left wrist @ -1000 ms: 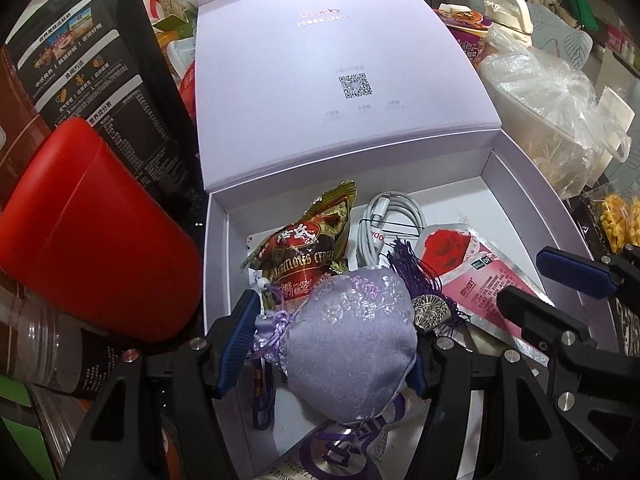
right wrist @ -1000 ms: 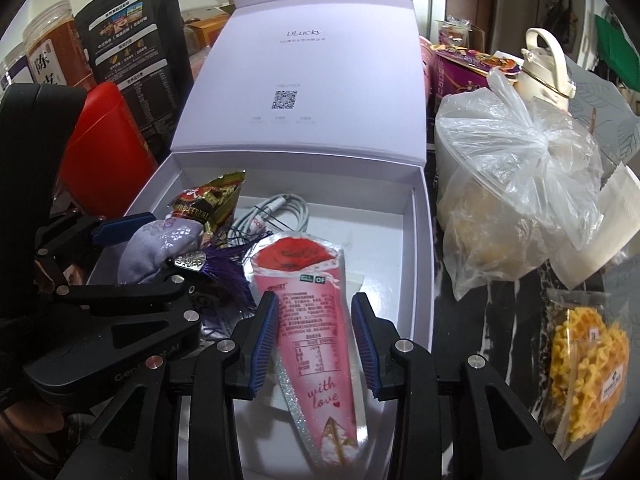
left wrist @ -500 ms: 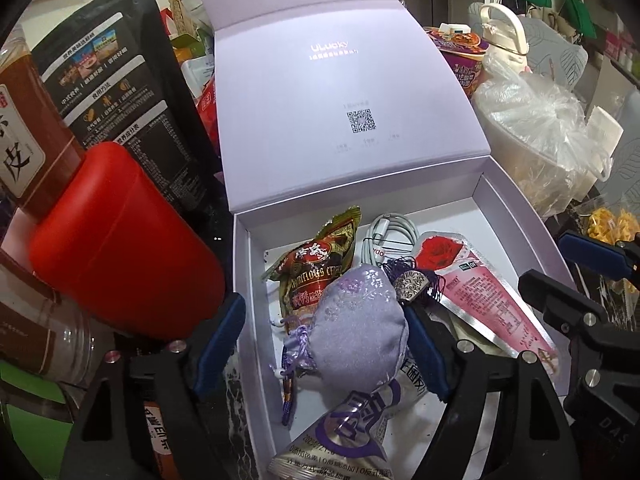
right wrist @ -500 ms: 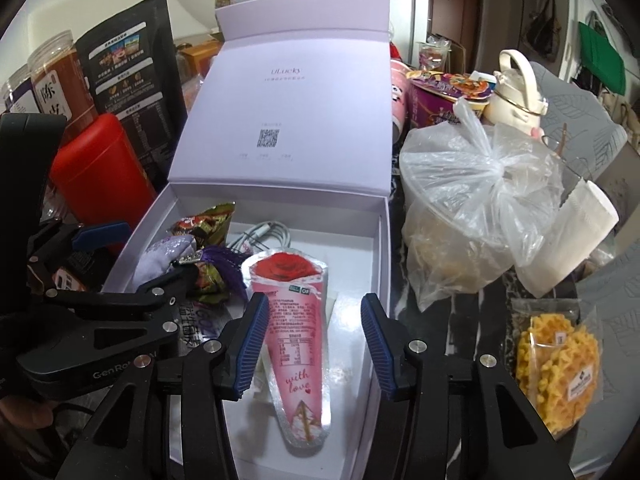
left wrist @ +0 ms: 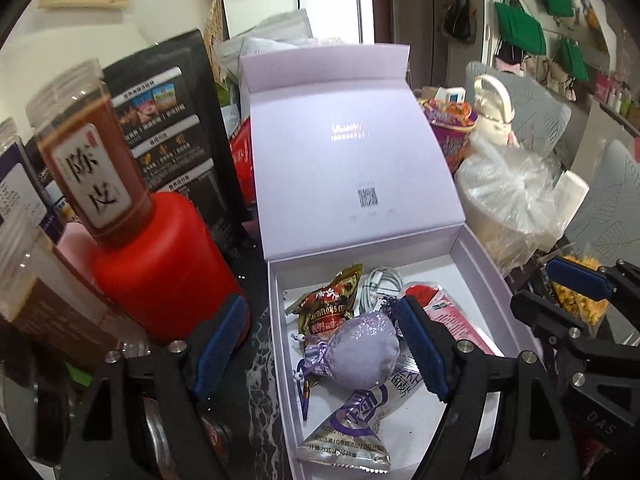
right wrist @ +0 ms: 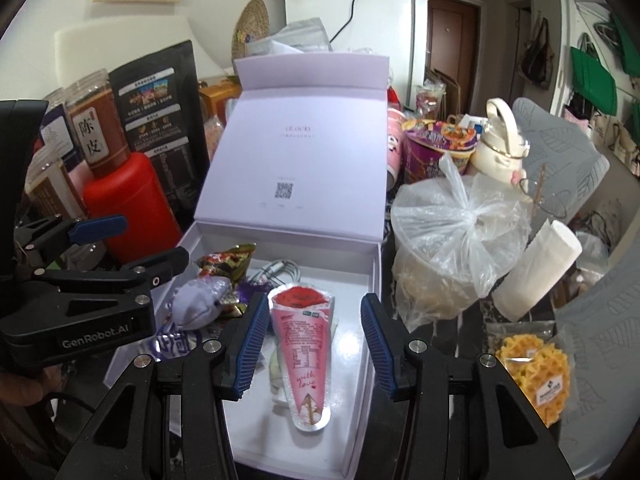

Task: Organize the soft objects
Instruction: 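Withdraw both open tools from the box toward the red fuzzy sock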

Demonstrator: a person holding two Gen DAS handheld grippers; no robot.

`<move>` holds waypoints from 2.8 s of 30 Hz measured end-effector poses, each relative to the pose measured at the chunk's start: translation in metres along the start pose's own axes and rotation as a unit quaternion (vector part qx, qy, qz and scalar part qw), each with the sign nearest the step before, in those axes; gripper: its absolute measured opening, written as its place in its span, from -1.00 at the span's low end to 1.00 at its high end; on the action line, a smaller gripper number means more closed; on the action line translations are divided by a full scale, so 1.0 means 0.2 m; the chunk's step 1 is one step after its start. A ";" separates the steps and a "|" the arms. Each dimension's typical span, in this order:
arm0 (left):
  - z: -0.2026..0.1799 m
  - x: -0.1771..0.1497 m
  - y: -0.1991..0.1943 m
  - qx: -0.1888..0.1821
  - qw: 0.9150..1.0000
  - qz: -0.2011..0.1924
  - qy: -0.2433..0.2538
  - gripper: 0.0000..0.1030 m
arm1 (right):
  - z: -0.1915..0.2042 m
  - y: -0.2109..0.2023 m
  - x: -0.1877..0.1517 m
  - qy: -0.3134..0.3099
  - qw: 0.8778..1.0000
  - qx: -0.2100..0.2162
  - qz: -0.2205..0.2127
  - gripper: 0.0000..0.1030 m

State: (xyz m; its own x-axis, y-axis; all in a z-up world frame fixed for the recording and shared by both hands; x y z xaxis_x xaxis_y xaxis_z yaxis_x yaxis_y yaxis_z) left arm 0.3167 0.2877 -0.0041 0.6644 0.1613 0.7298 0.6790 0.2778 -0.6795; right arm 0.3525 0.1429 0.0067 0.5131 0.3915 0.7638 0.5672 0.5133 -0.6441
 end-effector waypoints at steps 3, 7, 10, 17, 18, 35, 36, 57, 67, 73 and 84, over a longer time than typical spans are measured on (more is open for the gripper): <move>0.03 0.03 -0.05 -0.007 1.000 -0.012 -0.007 0.52 | 0.02 -0.05 0.02 -0.003 1.000 -0.002 -0.014 -0.08; 0.03 0.05 -0.12 -0.004 1.000 -0.027 -0.002 0.52 | 0.03 -0.11 0.05 -0.008 0.999 -0.007 -0.031 -0.08; 0.03 0.06 -0.15 0.003 0.999 -0.033 -0.006 0.52 | 0.05 -0.16 0.05 -0.012 0.999 -0.012 -0.043 -0.07; 0.03 0.05 -0.25 0.000 0.999 -0.050 -0.011 0.52 | 0.07 -0.28 0.05 -0.017 0.998 -0.016 -0.060 -0.05; 0.03 0.05 -0.27 -0.003 0.999 -0.051 -0.012 0.52 | 0.07 -0.30 0.04 -0.019 0.998 -0.016 -0.063 -0.01; -0.06 -0.14 -0.62 -0.024 0.997 -0.069 -0.014 0.52 | 0.12 -0.68 -0.18 -0.002 0.996 -0.025 -0.090 0.18; -0.07 -0.15 -0.64 -0.024 0.997 -0.070 -0.015 0.52 | 0.13 -0.71 -0.19 -0.003 0.995 -0.026 -0.092 0.19; -0.18 -0.44 -0.94 -0.064 0.994 -0.087 0.001 0.52 | 0.10 -1.09 -0.54 0.030 0.990 -0.087 -0.107 0.52; -0.36 -0.57 -0.93 -0.122 0.990 -0.069 0.028 0.52 | -0.01 -1.12 -0.73 0.049 0.987 -0.124 -0.090 0.56; -0.44 -0.62 -0.89 -0.135 0.989 -0.051 0.014 0.52 | -0.11 -1.14 -0.83 0.068 0.983 -0.148 -0.087 0.60; -0.68 -0.71 -0.78 -0.155 0.987 -0.012 0.027 0.52 | -0.31 -1.12 -1.00 0.098 0.982 -0.152 -0.062 0.60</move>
State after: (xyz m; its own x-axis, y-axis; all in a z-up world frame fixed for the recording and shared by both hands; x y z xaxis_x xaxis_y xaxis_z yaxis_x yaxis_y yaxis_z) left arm 0.1596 0.0928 -0.0117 0.6568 0.1053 0.7467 0.7523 -0.0246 -0.6583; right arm 0.1628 -0.0983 -0.0043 0.5249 0.1708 0.8339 0.7840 0.2845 -0.5518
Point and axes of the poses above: each gripper's, at about its wrist camera, not at the fingertips, and y roughly the way its jaws point, z to its left, x to its top, the point moved 3 cm from there along y, roughly the way its jaws point, and after that the axes turned 4 degrees about -z, right-handed, at the moved point
